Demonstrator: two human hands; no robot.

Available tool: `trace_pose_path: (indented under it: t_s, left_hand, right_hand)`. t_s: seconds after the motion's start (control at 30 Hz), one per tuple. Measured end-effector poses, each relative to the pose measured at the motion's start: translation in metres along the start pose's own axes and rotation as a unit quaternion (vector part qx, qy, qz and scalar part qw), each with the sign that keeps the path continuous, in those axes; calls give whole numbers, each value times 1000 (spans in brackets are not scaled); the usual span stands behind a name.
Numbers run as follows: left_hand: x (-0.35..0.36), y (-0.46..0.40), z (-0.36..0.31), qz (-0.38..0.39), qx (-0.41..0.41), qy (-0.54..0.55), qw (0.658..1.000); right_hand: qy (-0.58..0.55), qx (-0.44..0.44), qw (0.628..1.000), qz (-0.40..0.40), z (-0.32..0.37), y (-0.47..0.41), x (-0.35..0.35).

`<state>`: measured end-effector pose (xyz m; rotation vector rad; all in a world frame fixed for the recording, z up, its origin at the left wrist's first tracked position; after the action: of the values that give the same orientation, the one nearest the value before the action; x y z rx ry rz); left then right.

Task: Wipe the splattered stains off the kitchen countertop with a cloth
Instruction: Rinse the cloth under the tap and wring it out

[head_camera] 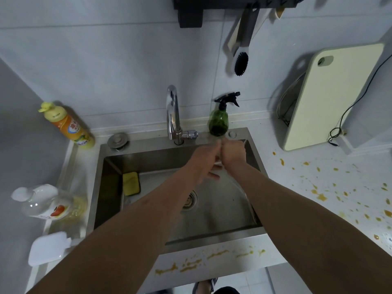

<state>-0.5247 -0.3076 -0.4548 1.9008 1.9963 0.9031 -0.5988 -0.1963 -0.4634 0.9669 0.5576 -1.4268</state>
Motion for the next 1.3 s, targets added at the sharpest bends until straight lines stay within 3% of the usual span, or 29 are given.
trace_pose_path:
  t_s: [0.07,0.17,0.2,0.23,0.3,0.33,0.4,0.5,0.6,0.77,0.93,1.0,1.1,1.17,1.3]
  left_hand:
    - [-8,-2,1,-42,-11,-4,999]
    - [-16,-2,2,-73,-15,-38,996]
    - [-15,-2,3,-69,-18,-39,997]
    - [-13,-2,4,-64,-16,-40,997]
    - [-13,0,1,-64,5,-66,996]
    - [-14,1,-3,-67,21,-91,993]
    - [-19,4,-9,-66,43,-111,991]
    - [-31,10,-9,-38,41,-66,996]
    - [-45,20,-11,-27,53,-62,996]
    - [-71,36,-15,-54,96,-183,977]
    - [-91,54,2,-31,55,-54,997]
    - [-93,57,10,-16,25,34,999]
    - [-97,63,11,-19,37,68,997]
    - [-99,66,13,-8,41,49,998]
    - [-107,70,16,-1,37,-13,999]
  right_hand:
    - [100,-36,994,-25,6,-2,-10]
    - [135,-53,989,-30,7,0,-15]
    - [99,-28,995,-20,0,-4,-13]
    - [-9,17,1000,4,-8,-2,-11]
    - [-273,108,953,77,-17,11,5]
    - [-344,124,923,121,-15,17,15]
    - [-382,116,896,196,-7,30,28]
    - [-321,46,911,256,10,46,21]
    - [-238,-3,946,221,12,54,3]
    - [-161,-39,980,113,14,73,-21]
    - [-108,8,992,61,19,104,-29]
    - [-129,27,987,95,22,118,-22]
    - [-184,-17,970,159,42,142,-5]
    - [-203,-17,970,132,44,145,-2]
    - [-230,63,971,34,33,143,-7]
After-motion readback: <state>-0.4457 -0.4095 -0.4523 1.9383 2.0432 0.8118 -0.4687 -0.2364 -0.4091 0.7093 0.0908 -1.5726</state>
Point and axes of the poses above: each hand's wrist, its own y-axis away from the middle knuckle, its own x-axis out of the palm, z = x × y, the point moved 9 cm from there along -y, towards the middle knuckle, and after that the axes turned 12 degrees about y, right-handed, at the moved point
